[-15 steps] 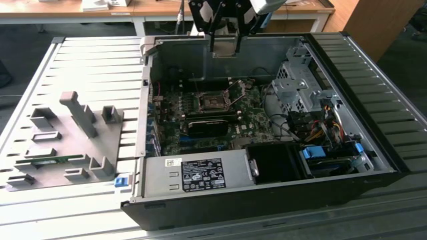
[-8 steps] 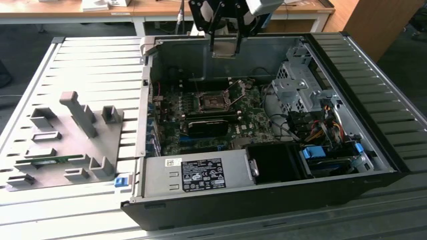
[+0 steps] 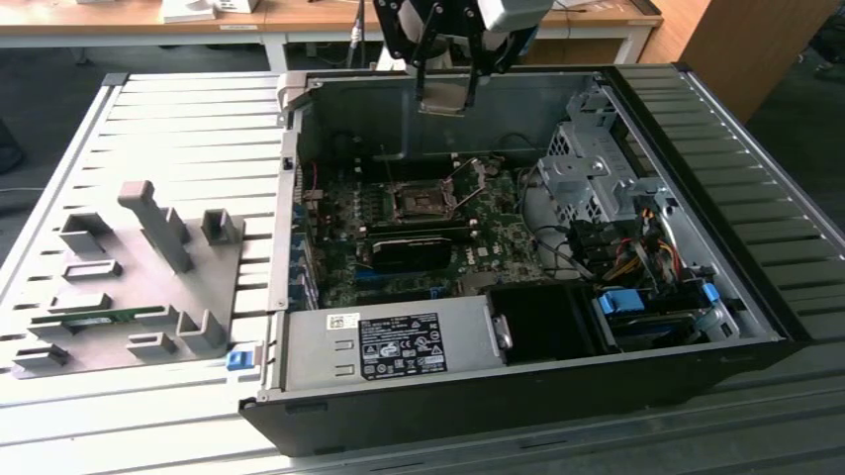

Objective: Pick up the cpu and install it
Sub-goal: 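Place the cpu into insertion slot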

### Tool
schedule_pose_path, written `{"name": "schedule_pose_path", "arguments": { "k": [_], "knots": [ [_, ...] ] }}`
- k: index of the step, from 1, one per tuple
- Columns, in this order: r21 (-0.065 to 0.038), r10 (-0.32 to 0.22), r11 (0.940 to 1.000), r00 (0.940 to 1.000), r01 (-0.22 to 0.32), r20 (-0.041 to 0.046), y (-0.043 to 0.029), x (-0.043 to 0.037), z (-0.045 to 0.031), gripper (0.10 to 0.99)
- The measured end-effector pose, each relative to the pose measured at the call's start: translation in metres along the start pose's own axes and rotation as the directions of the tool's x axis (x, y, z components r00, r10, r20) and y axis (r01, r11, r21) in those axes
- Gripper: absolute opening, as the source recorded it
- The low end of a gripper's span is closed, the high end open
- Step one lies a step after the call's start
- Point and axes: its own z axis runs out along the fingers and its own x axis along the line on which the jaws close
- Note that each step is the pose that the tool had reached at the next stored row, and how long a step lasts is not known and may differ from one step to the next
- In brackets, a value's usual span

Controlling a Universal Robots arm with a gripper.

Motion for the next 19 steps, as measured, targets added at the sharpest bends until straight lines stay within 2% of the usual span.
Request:
{"name": "schedule_pose_path", "arguments": {
  "k": [9,19],
  "knots": [
    [-0.002,0.08,0.9968,0.9968,-0.08,0.0049,0.0,0.0,0.0002,0.537],
    [-0.004,0.146,0.9893,0.9892,-0.146,0.0088,0.0,0.0,0.0003,0.537]
  ]
}}
